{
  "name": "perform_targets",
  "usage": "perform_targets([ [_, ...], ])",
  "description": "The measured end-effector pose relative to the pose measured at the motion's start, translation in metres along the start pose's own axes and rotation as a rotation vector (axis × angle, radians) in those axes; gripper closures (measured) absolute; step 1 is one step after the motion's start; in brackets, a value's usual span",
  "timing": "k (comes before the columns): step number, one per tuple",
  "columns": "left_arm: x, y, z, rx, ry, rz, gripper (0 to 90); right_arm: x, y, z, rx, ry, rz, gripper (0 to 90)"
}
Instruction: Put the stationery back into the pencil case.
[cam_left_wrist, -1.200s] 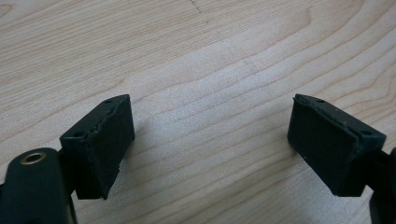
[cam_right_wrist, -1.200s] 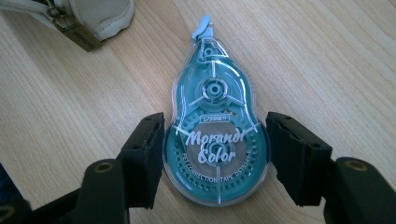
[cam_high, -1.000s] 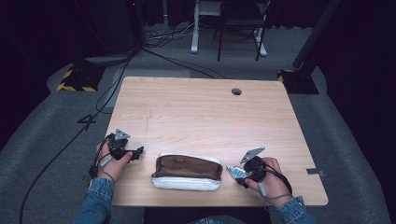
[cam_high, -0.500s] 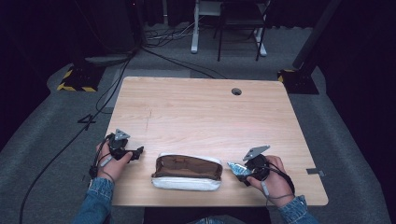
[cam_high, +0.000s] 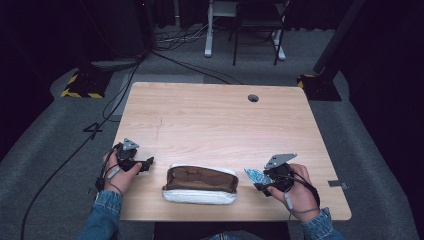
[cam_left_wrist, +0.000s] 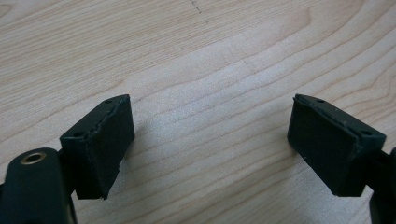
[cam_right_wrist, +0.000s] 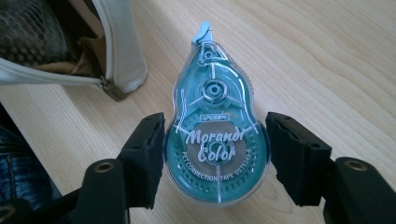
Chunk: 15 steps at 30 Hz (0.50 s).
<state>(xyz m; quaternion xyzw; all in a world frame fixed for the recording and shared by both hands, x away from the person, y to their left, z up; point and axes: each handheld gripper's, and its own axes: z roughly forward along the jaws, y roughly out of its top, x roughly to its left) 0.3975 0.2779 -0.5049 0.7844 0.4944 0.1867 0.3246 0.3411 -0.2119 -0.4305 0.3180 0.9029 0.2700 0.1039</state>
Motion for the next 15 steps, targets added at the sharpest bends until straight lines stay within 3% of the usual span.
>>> perform_targets([
  [15, 0.0, 0.0, 0.0, 0.0, 0.0, 0.0, 15.0, 0.009, 0.012, -0.023, -0.078, 0.006, -0.021, 39.9],
])
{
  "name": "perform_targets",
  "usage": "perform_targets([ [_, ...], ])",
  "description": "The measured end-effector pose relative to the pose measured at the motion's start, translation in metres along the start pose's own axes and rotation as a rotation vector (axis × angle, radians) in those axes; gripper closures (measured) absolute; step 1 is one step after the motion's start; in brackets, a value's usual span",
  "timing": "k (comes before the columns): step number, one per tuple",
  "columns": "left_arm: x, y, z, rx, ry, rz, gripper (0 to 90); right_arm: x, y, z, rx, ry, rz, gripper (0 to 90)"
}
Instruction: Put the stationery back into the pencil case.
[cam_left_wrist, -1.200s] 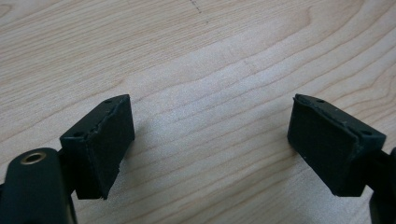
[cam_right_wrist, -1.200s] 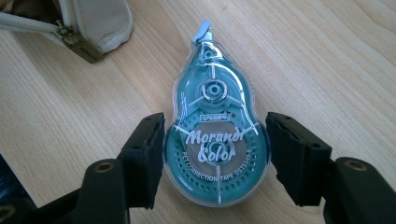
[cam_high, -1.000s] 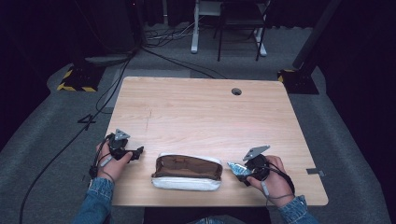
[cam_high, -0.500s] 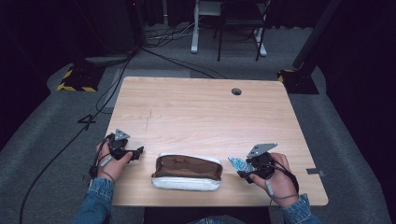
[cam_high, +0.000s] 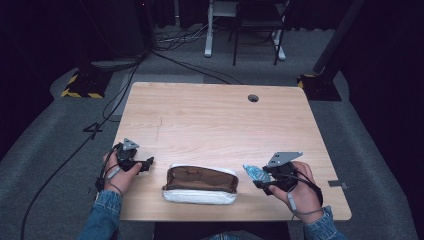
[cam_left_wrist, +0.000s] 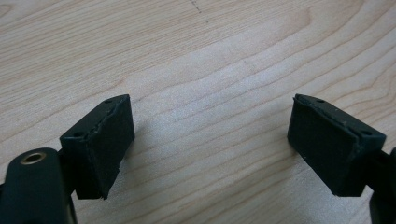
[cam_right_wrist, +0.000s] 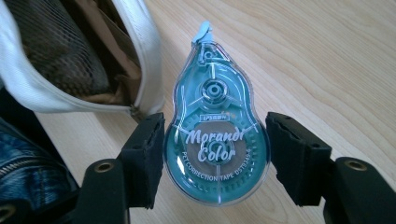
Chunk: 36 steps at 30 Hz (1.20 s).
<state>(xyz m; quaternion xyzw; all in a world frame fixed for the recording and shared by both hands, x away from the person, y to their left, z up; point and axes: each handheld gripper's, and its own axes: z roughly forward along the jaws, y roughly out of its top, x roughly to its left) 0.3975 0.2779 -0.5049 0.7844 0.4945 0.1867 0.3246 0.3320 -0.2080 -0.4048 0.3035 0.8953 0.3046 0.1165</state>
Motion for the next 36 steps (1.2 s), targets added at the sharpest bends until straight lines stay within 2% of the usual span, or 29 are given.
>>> perform_targets([
  [15, 0.0, 0.0, 0.0, 0.0, 0.001, 0.001, 15.0, 0.019, 0.021, -0.015, -0.061, 0.037, -0.063, 39.9],
  [22, -0.003, -0.002, -0.002, -0.002, 0.011, -0.003, 15.2, 0.029, 0.037, -0.01, -0.078, 0.081, -0.104, 39.9],
  [30, -0.003, -0.003, -0.002, -0.001, 0.004, 0.001, 15.2, 0.04, 0.053, -0.004, -0.097, 0.114, -0.144, 39.9],
  [36, -0.003, -0.002, -0.002, -0.003, 0.006, -0.003, 15.0, 0.049, 0.062, 0.003, -0.092, 0.143, -0.168, 39.9],
])
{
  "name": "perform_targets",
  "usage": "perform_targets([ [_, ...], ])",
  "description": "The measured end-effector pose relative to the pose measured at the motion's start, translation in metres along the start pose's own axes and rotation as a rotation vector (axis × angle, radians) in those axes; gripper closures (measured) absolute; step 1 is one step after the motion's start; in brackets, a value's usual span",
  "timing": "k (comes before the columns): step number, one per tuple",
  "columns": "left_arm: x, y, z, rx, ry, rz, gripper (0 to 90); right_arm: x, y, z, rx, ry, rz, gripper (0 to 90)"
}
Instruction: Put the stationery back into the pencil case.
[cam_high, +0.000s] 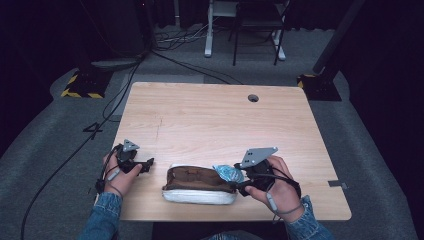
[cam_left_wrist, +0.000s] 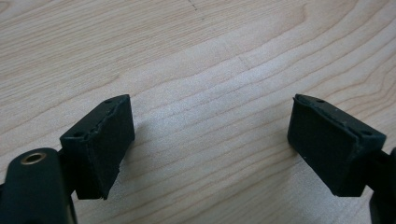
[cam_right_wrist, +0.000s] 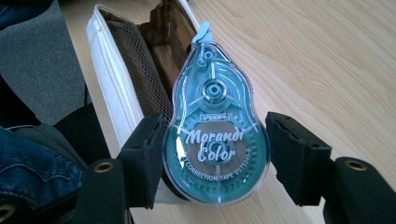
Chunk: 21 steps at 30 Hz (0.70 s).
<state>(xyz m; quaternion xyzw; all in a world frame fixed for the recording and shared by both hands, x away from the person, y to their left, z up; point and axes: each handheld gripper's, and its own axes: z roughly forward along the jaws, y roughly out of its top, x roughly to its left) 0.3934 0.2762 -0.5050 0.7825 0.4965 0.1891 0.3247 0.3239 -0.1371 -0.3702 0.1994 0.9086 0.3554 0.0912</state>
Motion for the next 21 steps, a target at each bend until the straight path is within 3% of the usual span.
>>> perform_targets([
  [21, 0.001, 0.001, 0.001, 0.0, -0.006, 0.004, 15.0, 0.013, 0.024, 0.029, 0.005, 0.062, -0.054, 39.9],
])
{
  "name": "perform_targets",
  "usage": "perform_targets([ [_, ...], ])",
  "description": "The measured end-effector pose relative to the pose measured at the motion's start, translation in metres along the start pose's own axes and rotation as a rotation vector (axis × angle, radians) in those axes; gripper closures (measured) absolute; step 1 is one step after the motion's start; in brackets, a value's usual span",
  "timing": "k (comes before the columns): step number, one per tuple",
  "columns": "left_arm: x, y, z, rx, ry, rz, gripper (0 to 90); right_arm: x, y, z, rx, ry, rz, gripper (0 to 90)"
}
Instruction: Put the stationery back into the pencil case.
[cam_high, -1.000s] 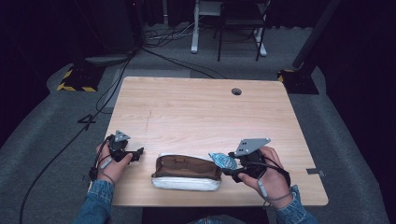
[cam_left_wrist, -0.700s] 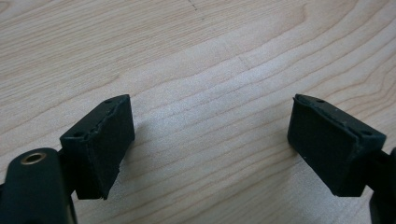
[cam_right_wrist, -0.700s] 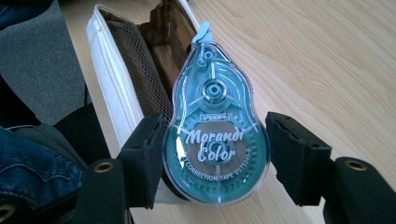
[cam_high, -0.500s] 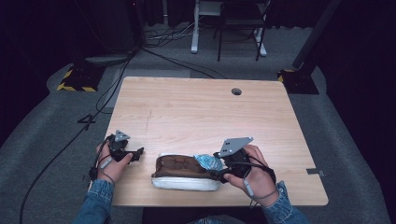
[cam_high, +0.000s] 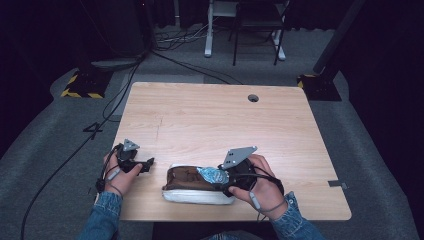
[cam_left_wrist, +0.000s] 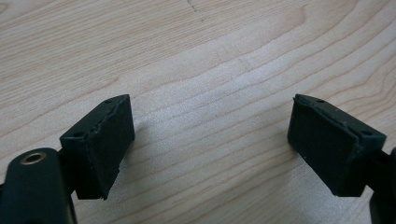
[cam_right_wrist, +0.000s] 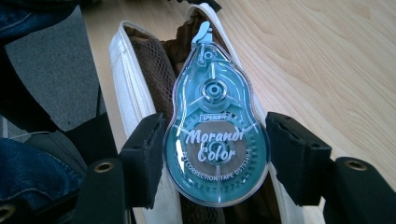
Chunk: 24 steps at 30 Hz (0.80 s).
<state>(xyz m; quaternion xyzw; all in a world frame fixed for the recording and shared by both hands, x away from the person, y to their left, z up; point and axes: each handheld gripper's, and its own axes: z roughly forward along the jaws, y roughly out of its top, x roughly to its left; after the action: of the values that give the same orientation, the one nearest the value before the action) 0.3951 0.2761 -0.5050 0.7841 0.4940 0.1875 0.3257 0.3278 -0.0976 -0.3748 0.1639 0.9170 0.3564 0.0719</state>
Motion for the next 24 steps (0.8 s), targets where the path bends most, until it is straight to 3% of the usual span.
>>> perform_targets([
  [24, 0.0, 0.0, 0.0, 0.001, 0.0, 0.001, 15.0, 0.007, 0.011, 0.03, 0.04, 0.079, -0.029, 39.8],
])
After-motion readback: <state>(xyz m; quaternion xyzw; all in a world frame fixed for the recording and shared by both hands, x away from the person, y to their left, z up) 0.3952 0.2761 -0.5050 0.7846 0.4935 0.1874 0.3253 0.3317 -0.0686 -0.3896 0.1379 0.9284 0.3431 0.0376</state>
